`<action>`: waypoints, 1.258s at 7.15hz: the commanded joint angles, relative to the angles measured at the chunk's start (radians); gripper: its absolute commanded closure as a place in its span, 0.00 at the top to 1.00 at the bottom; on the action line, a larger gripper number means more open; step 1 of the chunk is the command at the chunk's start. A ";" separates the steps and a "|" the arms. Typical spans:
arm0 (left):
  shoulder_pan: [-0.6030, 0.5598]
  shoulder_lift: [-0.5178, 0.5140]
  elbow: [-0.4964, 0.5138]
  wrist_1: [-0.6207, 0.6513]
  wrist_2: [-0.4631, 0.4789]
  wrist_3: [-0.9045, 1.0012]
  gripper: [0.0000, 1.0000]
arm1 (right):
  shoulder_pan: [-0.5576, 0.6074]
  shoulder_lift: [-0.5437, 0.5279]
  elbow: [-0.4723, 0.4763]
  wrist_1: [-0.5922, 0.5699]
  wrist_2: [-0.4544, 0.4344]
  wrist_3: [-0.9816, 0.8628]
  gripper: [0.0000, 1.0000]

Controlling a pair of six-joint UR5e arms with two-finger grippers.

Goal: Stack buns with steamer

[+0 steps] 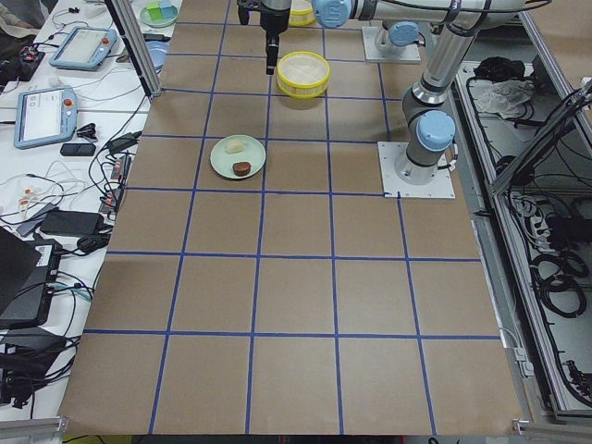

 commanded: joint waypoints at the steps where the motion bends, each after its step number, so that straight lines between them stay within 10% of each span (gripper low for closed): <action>1: 0.003 0.000 -0.009 -0.013 0.003 -0.001 1.00 | -0.002 0.001 0.000 0.000 -0.002 -0.002 1.00; 9: 0.024 -0.343 -0.122 0.495 -0.007 -0.010 0.93 | -0.028 0.001 -0.008 -0.005 -0.020 -0.008 1.00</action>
